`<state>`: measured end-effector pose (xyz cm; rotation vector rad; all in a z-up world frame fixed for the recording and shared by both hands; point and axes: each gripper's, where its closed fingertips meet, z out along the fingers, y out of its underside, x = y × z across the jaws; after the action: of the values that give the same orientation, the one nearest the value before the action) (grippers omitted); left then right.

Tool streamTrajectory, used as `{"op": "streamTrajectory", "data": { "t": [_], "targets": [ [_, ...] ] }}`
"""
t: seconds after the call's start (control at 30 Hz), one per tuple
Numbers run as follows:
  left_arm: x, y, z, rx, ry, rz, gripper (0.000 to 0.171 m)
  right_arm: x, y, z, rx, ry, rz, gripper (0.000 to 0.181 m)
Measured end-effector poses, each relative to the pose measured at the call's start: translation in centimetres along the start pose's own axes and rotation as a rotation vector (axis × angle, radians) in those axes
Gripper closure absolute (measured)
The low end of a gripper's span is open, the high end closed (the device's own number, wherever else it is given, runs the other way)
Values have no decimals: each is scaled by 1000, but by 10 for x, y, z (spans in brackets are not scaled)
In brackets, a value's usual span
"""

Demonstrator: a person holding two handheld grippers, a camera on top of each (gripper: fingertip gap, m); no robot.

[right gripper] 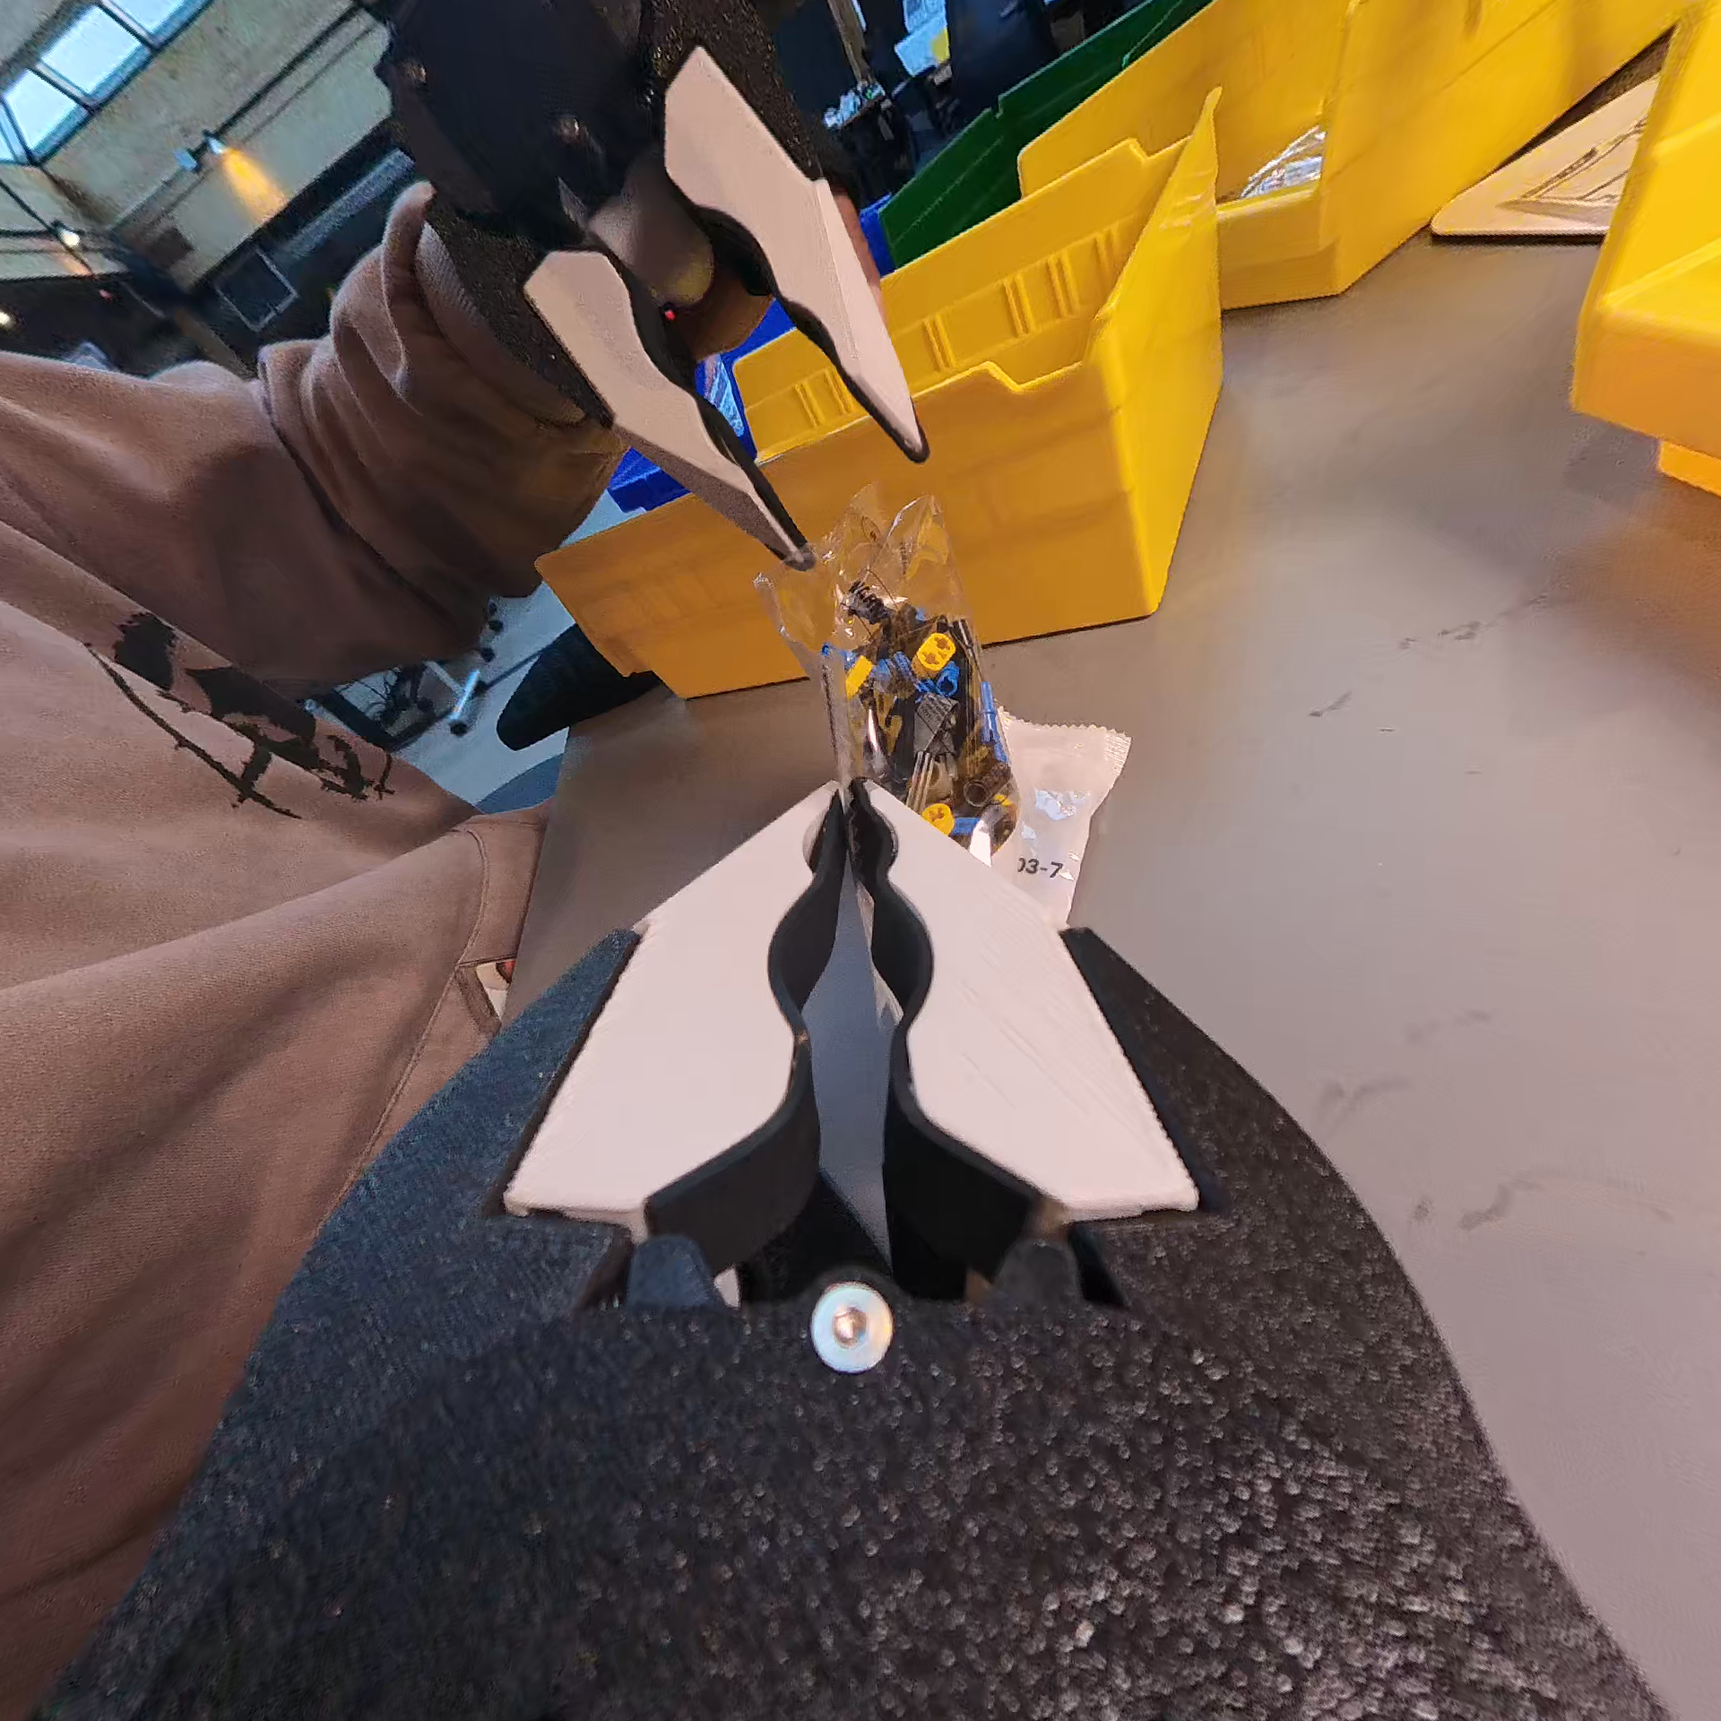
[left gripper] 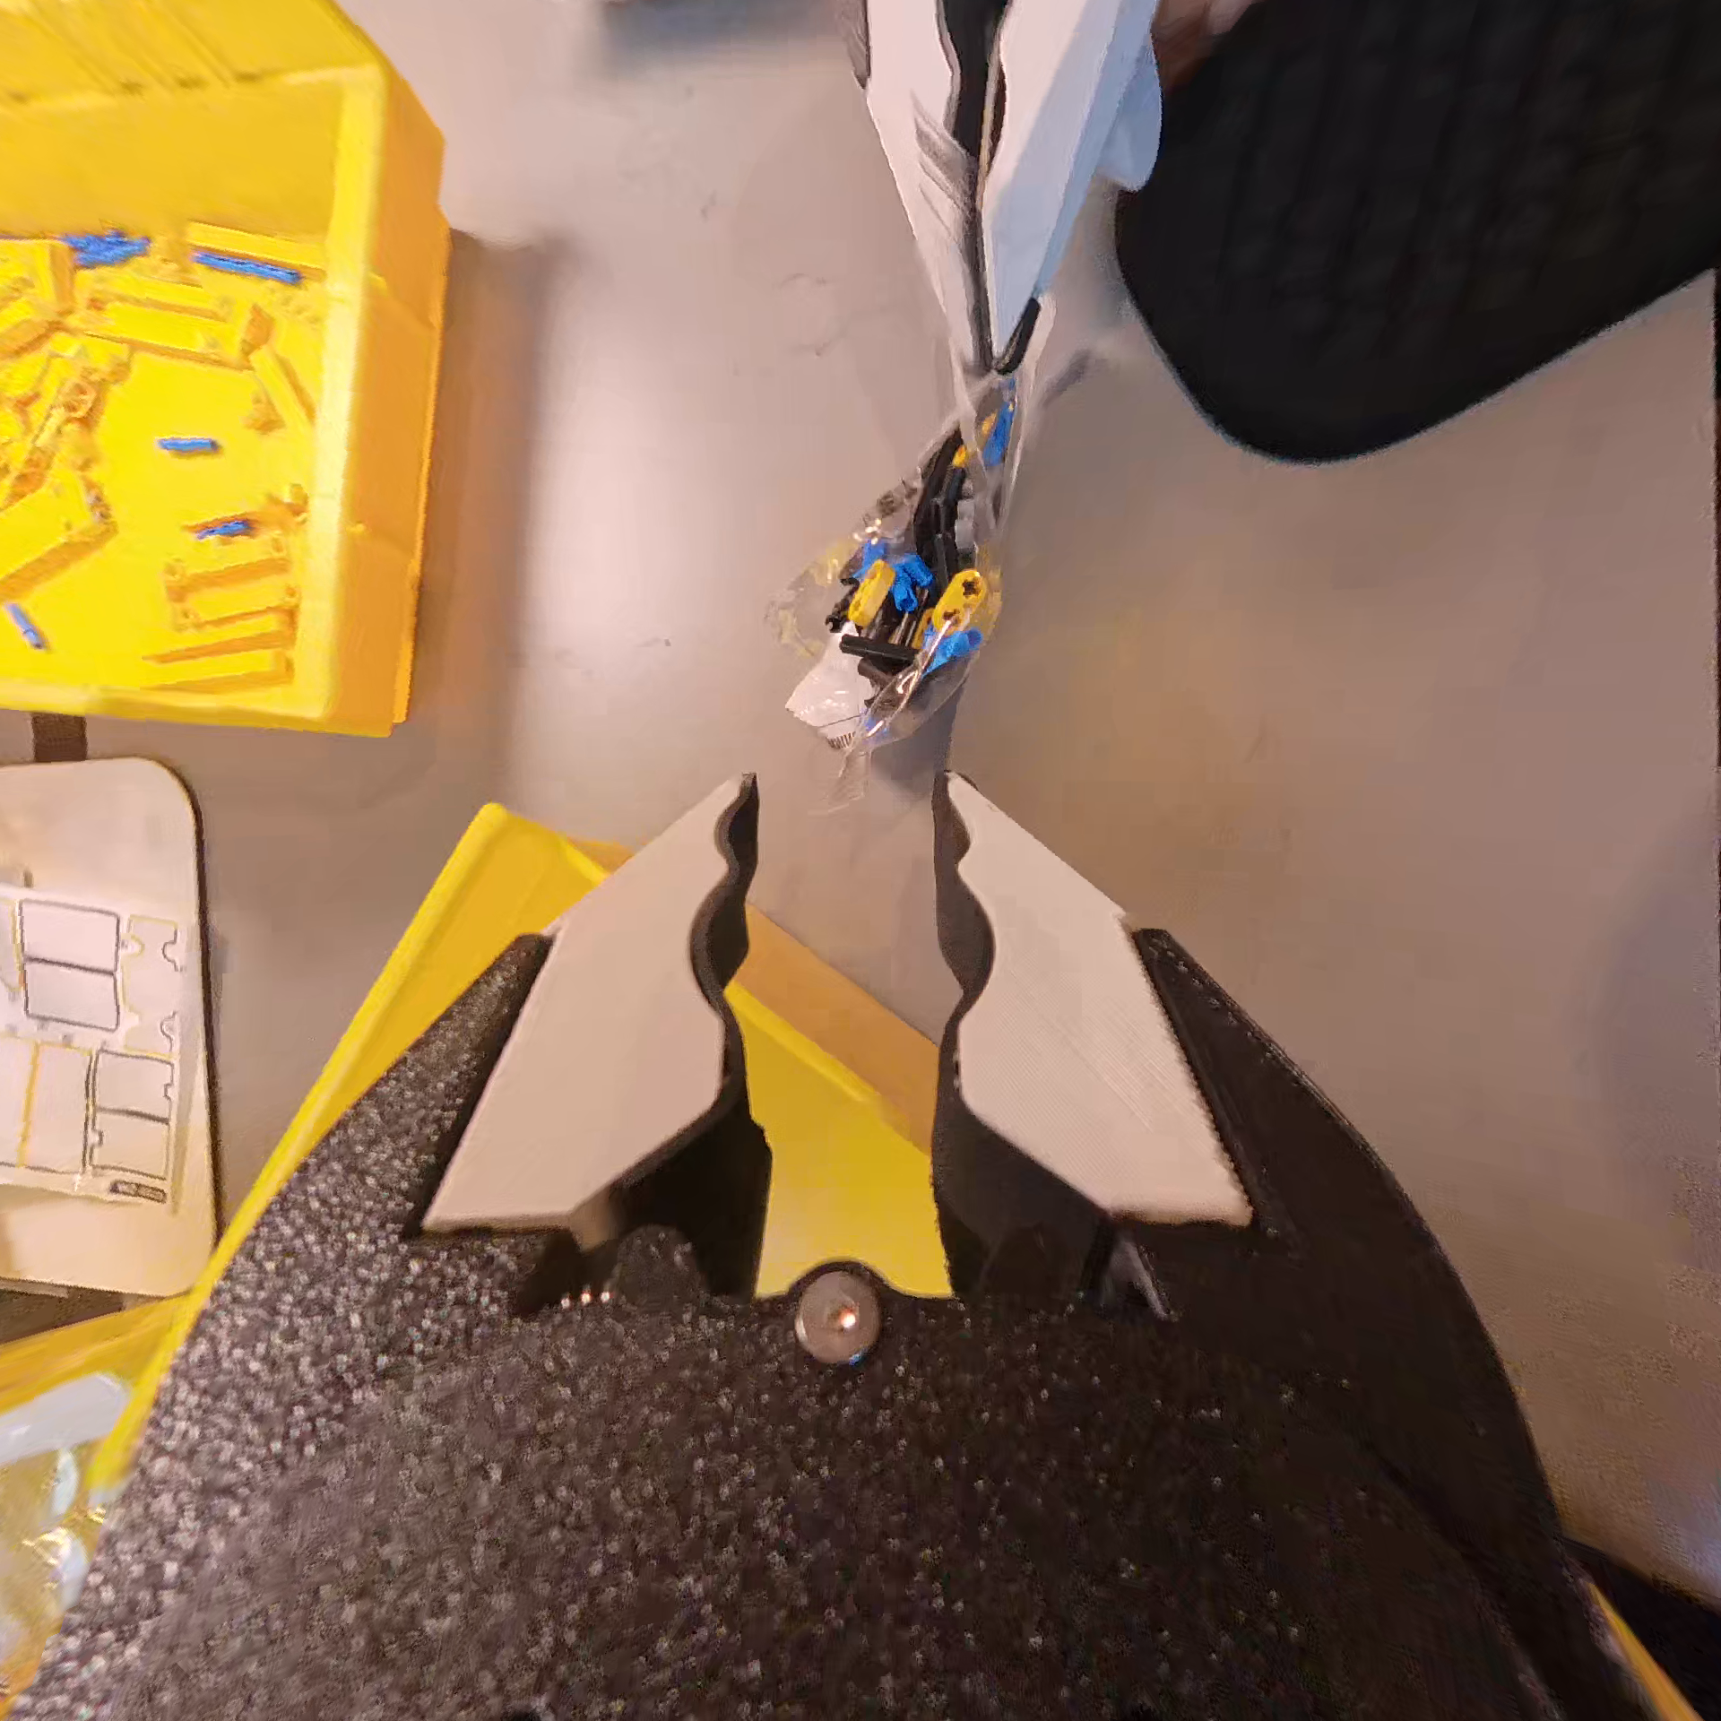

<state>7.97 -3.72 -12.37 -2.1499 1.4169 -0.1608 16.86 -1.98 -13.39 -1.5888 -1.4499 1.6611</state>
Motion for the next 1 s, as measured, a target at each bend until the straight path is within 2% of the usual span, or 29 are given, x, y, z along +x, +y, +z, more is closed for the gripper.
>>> {"op": "streamTrajectory", "data": {
  "t": [0.07,0.17,0.27,0.4,0.5,0.6,0.67,0.7,0.73,0.83,0.93,1.0],
  "targets": [
    [0,4,12,-88,20,64,141,1,1,-3,10,-1,11,181],
    [1,2,19,-119,70,94,171,4,4,-7,24,0,29,181],
    [13,-10,7,-57,177,47,171,1,0,-13,45,-4,30,181],
    [14,-28,-29,83,261,-79,171,-11,-17,-24,107,-28,-10,181],
    [25,-13,-17,42,303,-108,171,-14,-8,-18,45,-22,-74,178],
    [38,-4,-8,20,321,-101,171,-12,7,-6,-36,-4,-106,160],
    [33,-11,-18,59,302,-112,171,-12,8,-3,-62,24,-149,164],
    [30,-15,-24,76,301,-125,171,-15,6,-4,-74,34,-184,178],
    [28,-16,-28,80,301,-139,171,-17,2,-4,-76,48,-224,181],
    [31,-10,-29,97,367,-227,171,-28,-14,-9,-41,42,-246,181],
    [35,-4,-18,143,394,-315,171,-12,-1,-11,-90,114,-232,167],
    [40,-12,-20,208,401,-330,171,-9,7,-9,-93,111,-205,164]
  ]
}}
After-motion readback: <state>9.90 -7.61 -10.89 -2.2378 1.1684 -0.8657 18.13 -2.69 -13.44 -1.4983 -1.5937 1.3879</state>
